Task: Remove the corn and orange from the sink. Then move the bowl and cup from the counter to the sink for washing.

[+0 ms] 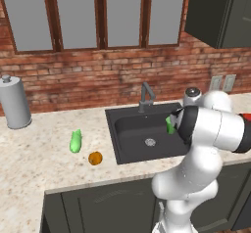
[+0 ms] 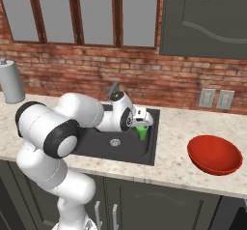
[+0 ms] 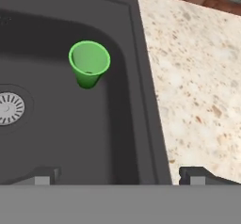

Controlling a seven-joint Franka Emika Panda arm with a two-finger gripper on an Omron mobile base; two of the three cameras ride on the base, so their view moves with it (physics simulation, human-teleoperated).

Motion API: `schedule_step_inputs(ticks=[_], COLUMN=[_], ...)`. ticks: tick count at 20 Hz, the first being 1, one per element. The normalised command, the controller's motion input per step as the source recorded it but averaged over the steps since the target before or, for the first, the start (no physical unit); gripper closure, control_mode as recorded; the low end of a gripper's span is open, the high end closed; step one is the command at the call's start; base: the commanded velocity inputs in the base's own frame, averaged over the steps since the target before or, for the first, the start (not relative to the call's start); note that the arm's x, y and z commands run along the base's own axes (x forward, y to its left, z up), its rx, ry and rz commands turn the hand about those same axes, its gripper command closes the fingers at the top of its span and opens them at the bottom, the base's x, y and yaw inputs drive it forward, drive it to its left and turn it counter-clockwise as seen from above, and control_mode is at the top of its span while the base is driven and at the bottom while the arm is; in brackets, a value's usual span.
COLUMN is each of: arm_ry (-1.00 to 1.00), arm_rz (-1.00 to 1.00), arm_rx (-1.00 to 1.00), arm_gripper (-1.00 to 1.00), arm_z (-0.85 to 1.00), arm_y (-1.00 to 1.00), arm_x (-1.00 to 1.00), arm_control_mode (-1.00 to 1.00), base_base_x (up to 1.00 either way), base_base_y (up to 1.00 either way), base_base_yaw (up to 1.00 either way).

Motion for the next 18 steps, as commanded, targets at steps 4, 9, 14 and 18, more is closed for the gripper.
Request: schedule_step_inputs(ticks=[4, 9, 14, 18], arm_ry=[0.02, 0.0, 0.01, 0.01], arm_rz=[-0.16, -0.1, -0.01, 0.02], arm_rx=[0.04, 0.03, 0.01, 0.0], arm_gripper=[-1.0, -1.0, -1.0, -1.0], arm_z=[0.27, 0.32, 0.25, 0.18], arm_y=[-0.14, -0.18, -0.19, -0.21], arm_x=[-0.2, -0.17, -0.28, -0.36], arm_control_mode=[-1.0, -1.0, -1.0, -1.0], base_base_x=[0.0, 0.0, 0.0, 0.0], base_base_y=[0.0, 0.0, 0.0, 0.0], base_base_yaw=[0.0, 0.0, 0.0, 0.0])
